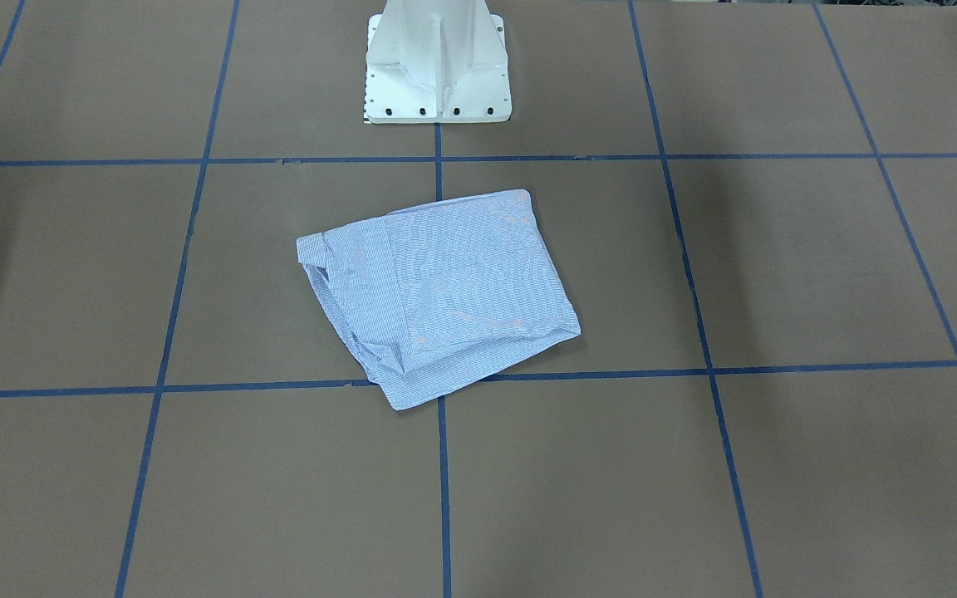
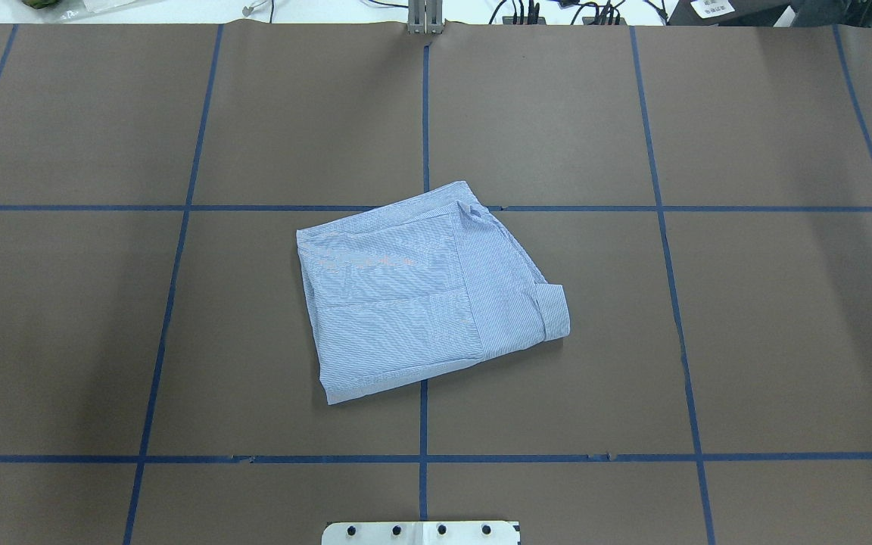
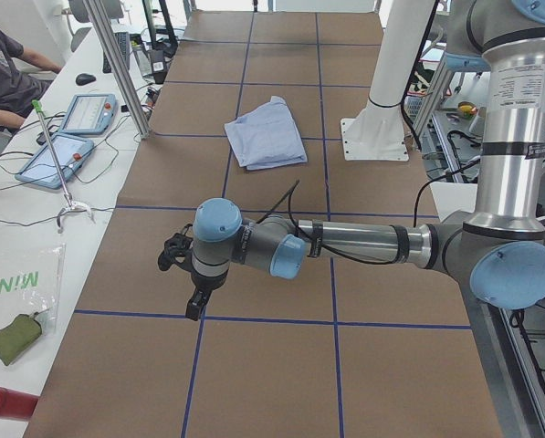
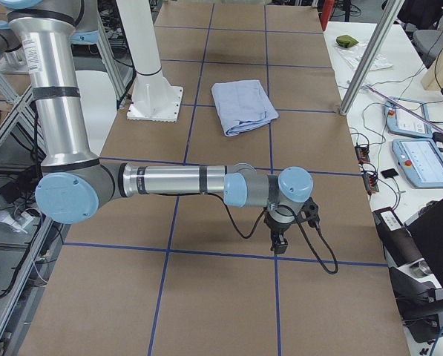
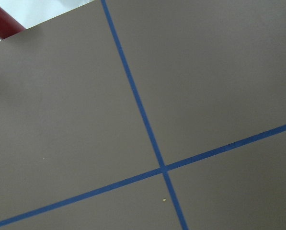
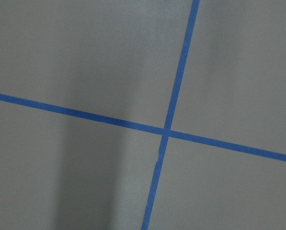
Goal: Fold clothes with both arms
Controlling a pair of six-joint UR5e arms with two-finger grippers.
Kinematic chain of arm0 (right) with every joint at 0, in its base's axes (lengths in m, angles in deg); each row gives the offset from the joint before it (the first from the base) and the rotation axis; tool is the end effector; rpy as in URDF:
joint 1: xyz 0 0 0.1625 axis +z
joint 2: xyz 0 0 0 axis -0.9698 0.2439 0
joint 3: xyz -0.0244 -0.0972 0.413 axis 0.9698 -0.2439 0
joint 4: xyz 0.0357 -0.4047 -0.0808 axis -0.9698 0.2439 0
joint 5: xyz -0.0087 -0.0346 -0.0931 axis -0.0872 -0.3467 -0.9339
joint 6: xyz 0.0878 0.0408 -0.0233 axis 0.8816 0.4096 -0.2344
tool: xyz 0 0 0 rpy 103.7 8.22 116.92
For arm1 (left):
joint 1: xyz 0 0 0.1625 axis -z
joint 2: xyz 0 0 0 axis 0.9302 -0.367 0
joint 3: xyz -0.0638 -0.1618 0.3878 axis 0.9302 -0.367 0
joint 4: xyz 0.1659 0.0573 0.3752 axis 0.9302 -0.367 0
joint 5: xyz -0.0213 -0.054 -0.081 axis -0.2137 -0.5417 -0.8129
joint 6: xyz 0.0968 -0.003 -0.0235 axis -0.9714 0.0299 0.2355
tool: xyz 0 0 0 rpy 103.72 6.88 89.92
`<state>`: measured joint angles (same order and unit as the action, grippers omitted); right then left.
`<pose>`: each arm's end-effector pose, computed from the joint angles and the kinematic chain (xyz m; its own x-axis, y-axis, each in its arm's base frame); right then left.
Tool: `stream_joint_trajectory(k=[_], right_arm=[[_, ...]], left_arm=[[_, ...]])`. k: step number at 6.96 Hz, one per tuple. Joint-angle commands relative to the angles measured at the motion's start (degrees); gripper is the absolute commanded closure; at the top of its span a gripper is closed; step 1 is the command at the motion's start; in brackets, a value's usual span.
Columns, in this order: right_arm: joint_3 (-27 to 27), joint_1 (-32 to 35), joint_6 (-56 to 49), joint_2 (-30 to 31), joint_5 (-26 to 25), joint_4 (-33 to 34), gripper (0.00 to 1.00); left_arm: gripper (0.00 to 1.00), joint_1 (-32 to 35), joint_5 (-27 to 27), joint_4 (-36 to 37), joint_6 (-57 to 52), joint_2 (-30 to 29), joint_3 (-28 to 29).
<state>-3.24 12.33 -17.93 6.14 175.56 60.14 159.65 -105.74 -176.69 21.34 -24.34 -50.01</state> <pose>0.0464 -0.5481 0.6384 0.6950 -0.1944 0.6922 0.1576 0.9805 0.1171 -0.0803 -0.5094 0.6238 0.7731 0.2465 -0.5845 -0.0452 0.9405 0.3368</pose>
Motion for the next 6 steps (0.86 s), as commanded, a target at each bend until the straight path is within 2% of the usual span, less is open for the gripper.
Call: stream_joint_trajectory(k=[1,3,4,6], right_arm=[[0.0,3.2,0.1,2.3,-0.1,-0.1,0.0],[0.9,3.5,0.4,3.6,-1.4,-1.0,0.0],[1.2,3.5,1.3,3.3,-1.3,-0.3,0.0],[1.3,3.5,4.1,3.6,-0.4,-0.1,0.0]], left_arm=[[0.0,0.1,0.4,-0.4,0.2,2.7,1.7],[0.0,0.1,0.1,0.2,1.0,2.6,2.3],[0.0,0.1,0.0,1.4,5.3,2.5,1.5],[0.0,-0.2,-3.4,7.1,9.6,2.0,-0.7]])
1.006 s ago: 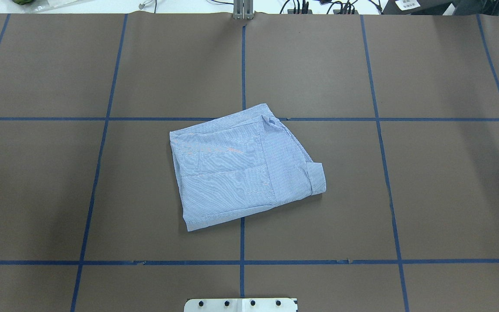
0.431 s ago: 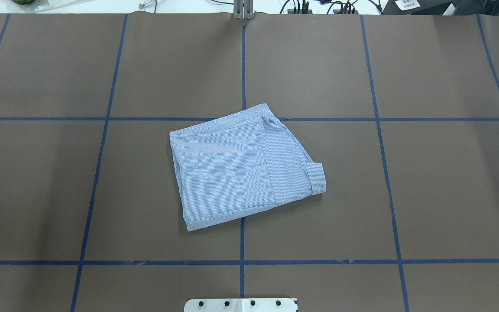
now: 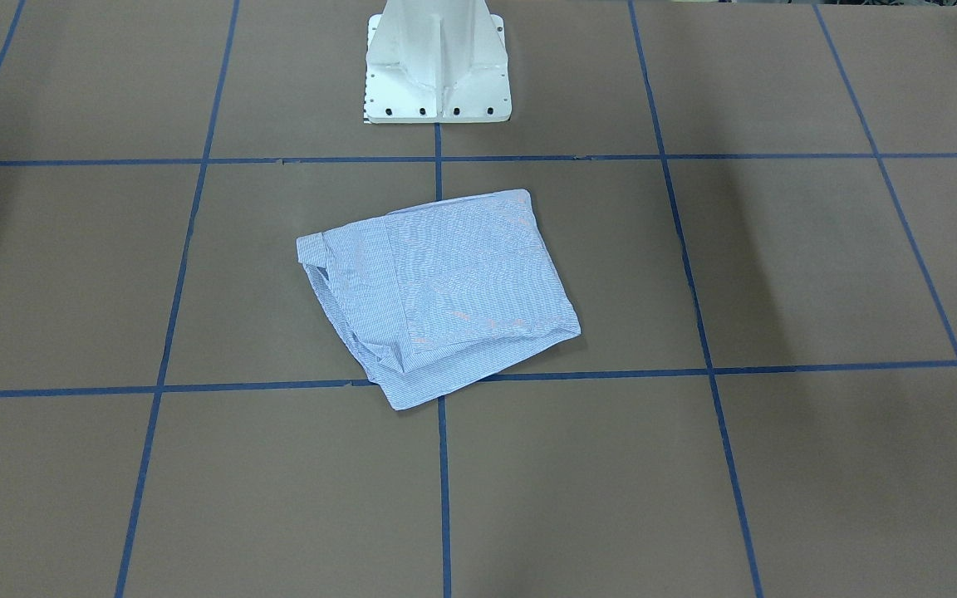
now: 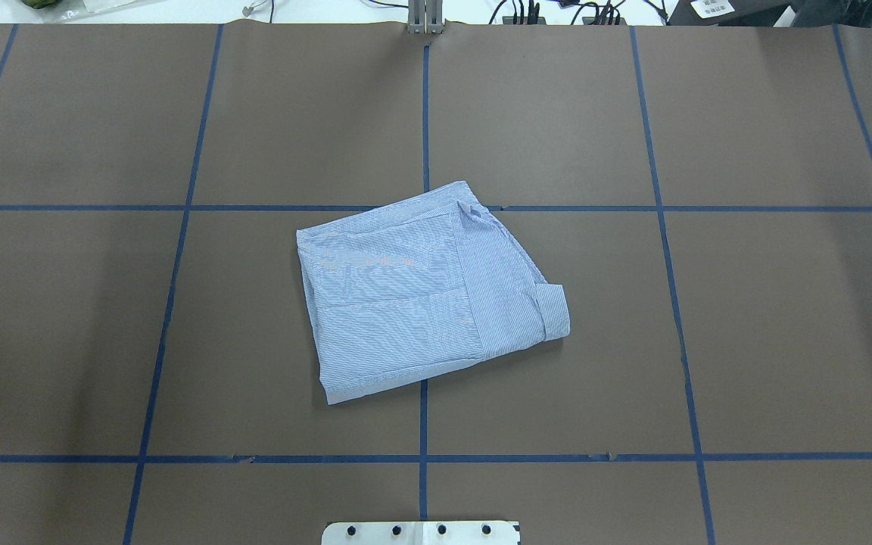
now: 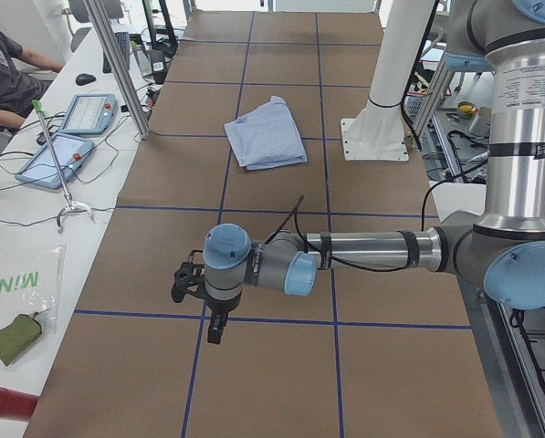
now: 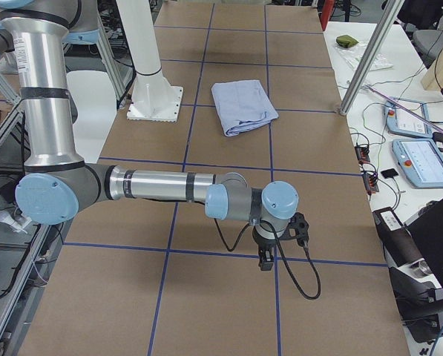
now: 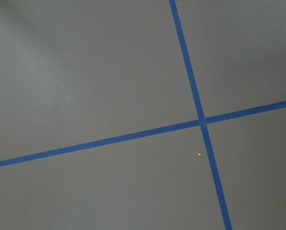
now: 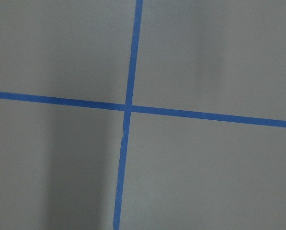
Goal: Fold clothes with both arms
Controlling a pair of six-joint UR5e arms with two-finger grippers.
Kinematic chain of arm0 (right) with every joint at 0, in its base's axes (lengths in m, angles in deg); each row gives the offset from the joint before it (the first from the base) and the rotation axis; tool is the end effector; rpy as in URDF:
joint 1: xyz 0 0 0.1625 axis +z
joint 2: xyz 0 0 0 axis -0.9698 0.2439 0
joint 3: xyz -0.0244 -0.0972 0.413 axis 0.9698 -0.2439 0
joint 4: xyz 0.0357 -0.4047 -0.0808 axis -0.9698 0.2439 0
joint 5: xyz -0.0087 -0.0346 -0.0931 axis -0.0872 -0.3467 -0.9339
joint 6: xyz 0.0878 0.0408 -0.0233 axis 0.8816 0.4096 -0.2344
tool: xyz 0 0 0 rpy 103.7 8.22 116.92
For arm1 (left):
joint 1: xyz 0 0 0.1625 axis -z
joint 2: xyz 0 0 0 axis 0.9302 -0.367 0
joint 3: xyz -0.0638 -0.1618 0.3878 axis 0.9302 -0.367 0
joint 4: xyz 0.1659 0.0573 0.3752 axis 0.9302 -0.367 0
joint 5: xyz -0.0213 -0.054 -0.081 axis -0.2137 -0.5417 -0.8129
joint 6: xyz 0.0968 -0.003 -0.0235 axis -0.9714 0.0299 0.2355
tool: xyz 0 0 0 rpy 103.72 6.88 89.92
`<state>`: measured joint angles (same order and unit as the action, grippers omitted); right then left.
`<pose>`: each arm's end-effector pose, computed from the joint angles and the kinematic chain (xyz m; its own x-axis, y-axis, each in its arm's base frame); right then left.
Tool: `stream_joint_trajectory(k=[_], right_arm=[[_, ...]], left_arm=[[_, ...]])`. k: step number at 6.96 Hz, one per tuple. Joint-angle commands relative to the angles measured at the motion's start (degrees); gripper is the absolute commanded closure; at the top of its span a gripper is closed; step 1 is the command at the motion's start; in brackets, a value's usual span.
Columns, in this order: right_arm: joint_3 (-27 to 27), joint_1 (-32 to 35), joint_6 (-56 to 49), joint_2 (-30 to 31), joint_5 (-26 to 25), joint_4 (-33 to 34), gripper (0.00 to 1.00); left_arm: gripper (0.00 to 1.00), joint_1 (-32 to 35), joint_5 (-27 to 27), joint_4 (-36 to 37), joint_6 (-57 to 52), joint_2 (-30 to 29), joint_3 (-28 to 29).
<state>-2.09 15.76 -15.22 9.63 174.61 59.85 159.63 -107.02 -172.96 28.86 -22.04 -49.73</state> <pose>0.0795 -0.5162 0.6617 0.7200 -0.0807 0.6892 0.0666 0.9967 0.0471 -0.0780 -0.4865 0.6524 0.7565 0.0556 -0.6516 0.0558 0.9873 0.1490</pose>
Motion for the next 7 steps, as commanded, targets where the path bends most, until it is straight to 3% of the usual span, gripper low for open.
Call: stream_joint_trajectory(k=[1,3,5,7], right_arm=[[0.1,0.0,1.9,0.2,0.6,0.2,0.0],[1.3,0.0,2.3,0.2,0.6,3.2,0.0],[9.1,0.4,2.2,1.1,0.0,13.8,0.0],[17.2,0.4,4.9,7.3,0.0,13.9,0.0]], left_arm=[[0.0,-0.3,-3.4,5.7,2.0,-0.1,-2.4],[0.0,-0.3,-3.4,7.8,1.5,1.3,-3.9],[0.0,-0.4,-3.4,8.0,1.5,1.3,-4.7],[0.0,-0.4,-3.2,8.0,1.5,1.3,-5.1]])
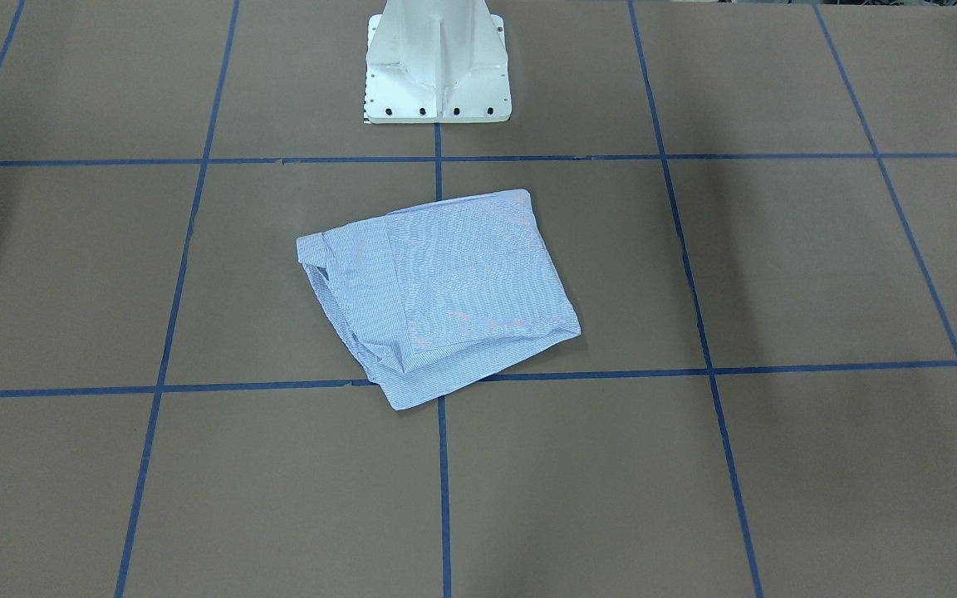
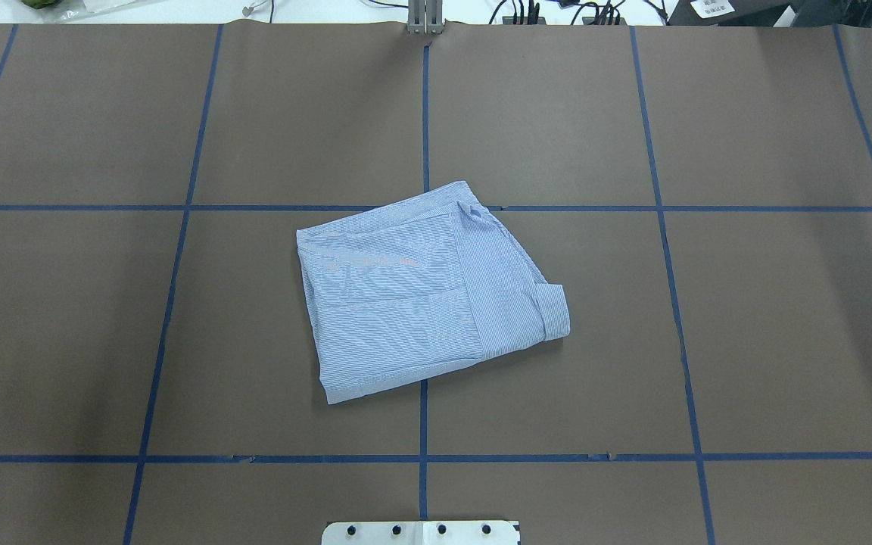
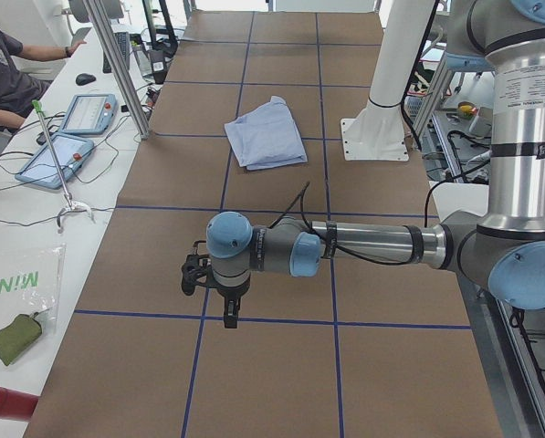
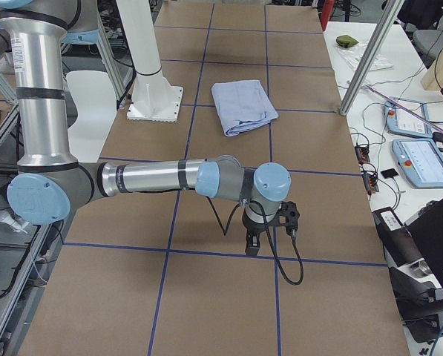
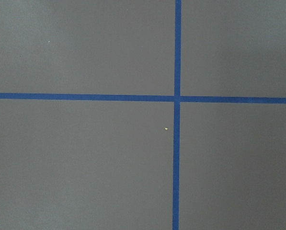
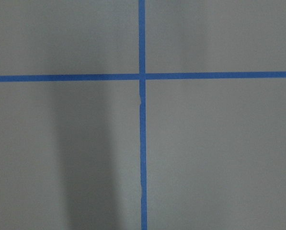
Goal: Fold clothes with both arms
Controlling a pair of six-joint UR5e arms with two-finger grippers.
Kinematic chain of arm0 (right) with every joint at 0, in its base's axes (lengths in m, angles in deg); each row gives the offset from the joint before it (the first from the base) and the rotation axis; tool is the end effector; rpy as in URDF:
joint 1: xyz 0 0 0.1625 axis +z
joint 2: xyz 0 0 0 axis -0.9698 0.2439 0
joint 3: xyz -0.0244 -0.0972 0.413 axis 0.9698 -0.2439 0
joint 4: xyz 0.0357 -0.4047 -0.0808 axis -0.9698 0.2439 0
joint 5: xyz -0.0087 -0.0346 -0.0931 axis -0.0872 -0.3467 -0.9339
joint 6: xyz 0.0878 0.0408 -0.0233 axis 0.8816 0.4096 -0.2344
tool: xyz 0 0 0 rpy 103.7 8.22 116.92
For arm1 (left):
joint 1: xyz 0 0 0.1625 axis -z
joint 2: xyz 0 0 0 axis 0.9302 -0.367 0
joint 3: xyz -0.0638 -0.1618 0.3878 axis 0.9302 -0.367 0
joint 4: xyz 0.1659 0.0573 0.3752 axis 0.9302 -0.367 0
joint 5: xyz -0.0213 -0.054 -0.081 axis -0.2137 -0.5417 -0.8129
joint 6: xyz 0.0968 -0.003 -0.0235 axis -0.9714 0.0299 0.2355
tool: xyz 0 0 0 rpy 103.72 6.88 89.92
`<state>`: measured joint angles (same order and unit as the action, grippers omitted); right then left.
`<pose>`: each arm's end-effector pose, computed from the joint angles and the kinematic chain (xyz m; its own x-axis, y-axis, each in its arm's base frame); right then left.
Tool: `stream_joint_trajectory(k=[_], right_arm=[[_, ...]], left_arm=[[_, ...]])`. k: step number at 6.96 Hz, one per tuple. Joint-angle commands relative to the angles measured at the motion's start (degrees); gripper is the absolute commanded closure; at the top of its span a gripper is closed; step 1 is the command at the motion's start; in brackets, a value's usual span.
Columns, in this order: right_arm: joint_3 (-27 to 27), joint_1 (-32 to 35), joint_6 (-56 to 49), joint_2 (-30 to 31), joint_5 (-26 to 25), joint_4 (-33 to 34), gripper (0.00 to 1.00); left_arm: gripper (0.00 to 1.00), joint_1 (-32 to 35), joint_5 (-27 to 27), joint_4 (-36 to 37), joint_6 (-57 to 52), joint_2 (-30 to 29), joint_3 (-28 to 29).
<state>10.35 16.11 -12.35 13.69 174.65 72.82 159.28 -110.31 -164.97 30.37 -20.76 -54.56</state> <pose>0.0812 -0.4749 0.6130 0.7202 0.0292 0.6931 0.0244 0.9974 -0.0673 -0.0706 -0.4723 0.6322 0.7153 -0.0118 -0.6988 0.0669 0.9964 0.0516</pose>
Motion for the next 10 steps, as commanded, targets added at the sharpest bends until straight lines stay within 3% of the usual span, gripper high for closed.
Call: stream_joint_trajectory(k=[1,6,10], right_arm=[[4.7,-0.1,4.3,5.9,0.2,-0.6,0.0],[0.7,-0.7,4.4,6.9,-1.6,-9.3,0.0],[1.9,-0.8,4.8,6.7,-0.8,-9.8,0.0]], left_arm=[[0.0,0.0,0.2,-0.1,0.0,0.0,-0.2],[0.0,0.0,0.4,-0.3,0.0,-0.1,-0.2],[0.0,0.0,0.4,-0.3,0.0,-0.1,-0.2]])
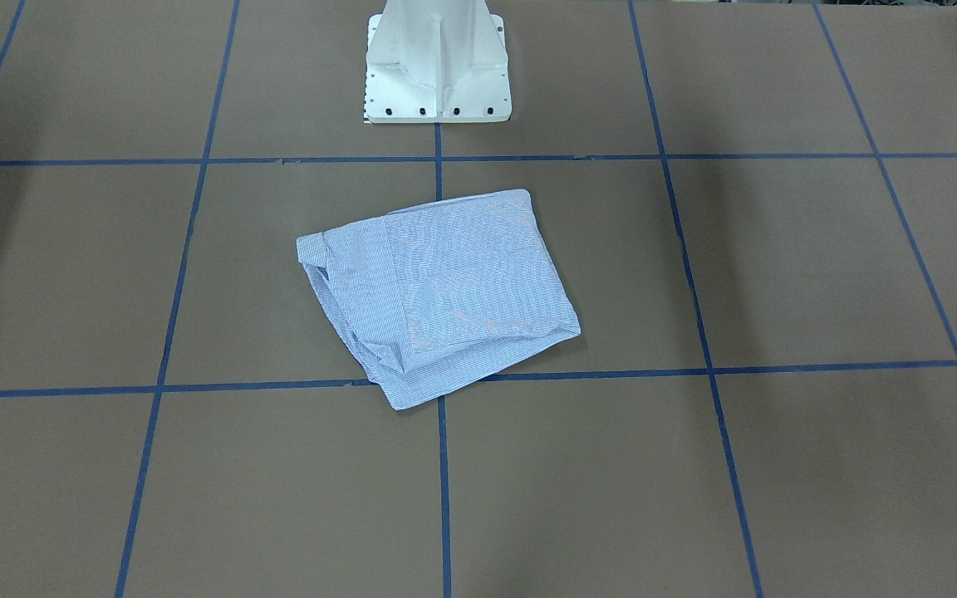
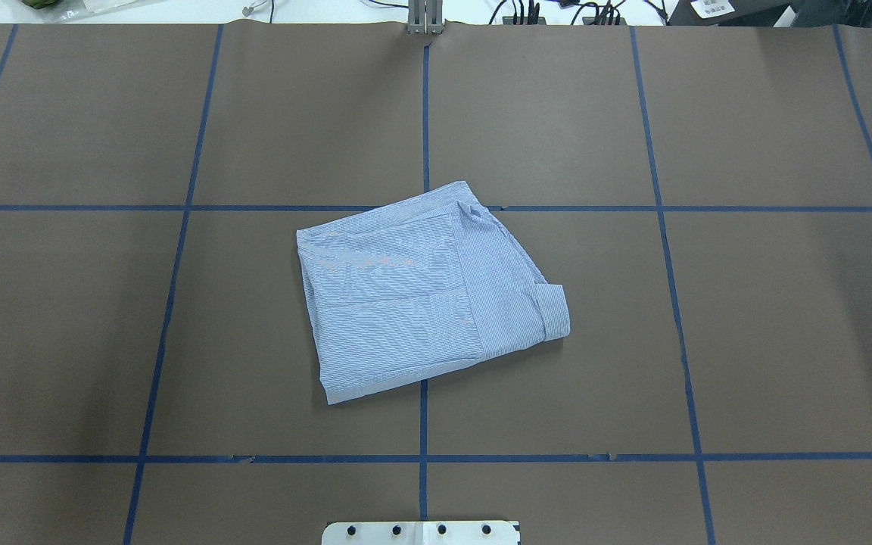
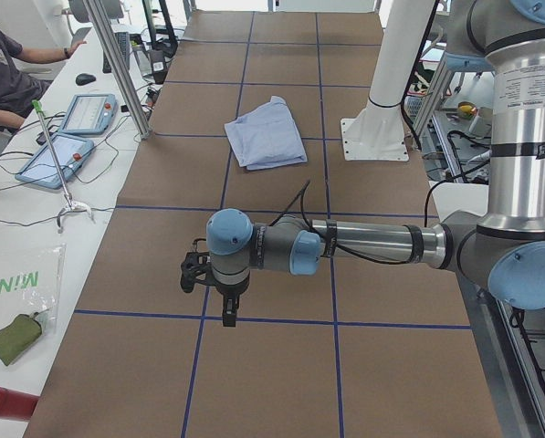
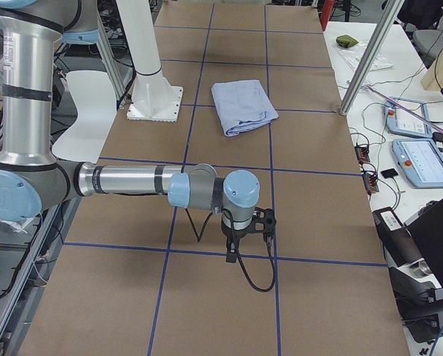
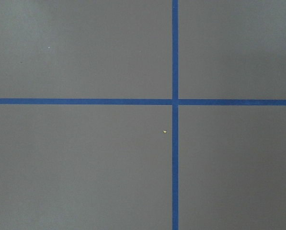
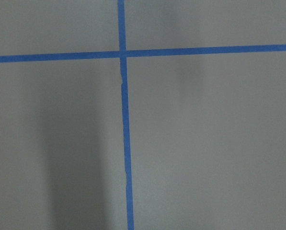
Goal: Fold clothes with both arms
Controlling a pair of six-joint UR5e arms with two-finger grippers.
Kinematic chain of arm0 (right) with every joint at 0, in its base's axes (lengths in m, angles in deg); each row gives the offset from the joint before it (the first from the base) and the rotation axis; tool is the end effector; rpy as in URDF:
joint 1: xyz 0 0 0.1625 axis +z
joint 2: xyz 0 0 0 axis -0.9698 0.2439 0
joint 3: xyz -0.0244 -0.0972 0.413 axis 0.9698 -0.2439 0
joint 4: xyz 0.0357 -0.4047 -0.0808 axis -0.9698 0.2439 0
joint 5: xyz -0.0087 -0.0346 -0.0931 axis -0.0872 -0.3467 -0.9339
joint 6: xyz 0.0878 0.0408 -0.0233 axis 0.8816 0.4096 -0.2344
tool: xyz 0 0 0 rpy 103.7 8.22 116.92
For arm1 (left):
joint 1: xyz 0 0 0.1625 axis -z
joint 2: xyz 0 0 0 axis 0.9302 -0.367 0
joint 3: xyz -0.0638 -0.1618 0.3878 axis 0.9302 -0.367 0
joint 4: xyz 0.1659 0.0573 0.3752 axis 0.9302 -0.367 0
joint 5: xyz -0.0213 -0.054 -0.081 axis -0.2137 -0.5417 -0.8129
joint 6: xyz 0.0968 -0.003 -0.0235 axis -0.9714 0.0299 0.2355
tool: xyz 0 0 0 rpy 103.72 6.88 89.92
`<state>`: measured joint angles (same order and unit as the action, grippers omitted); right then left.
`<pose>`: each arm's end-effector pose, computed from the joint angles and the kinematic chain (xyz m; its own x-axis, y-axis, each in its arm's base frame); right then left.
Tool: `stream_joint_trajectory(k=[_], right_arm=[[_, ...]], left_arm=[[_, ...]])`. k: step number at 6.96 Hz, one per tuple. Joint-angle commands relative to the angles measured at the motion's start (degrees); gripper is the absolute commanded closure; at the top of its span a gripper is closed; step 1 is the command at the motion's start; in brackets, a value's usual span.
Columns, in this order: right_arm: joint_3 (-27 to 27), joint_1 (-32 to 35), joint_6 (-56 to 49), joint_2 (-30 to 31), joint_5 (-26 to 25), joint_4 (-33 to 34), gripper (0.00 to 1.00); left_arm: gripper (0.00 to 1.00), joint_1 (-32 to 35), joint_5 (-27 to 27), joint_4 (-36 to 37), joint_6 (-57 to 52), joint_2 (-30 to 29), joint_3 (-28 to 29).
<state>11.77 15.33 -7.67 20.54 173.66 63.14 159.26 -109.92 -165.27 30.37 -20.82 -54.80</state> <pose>0.0751 -0.4349 0.6412 0.7342 0.0492 0.6772 -0.0211 0.9985 -0.0498 -0.0709 -0.4733 0.6296 0.7201 -0.0049 -0.6939 0.0669 0.9958 0.0624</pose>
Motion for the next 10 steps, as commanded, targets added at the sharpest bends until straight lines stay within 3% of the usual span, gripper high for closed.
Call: stream_joint_trajectory(k=[1,10], right_arm=[[1.2,-0.2,0.2,-0.1,0.3,-0.1,0.0],[1.3,-1.7,3.6,-0.6,0.1,-0.4,0.0]], left_arm=[[0.0,0.0,0.0,0.0,0.0,0.0,0.0],[0.0,0.0,0.0,0.0,0.0,0.0,0.0]])
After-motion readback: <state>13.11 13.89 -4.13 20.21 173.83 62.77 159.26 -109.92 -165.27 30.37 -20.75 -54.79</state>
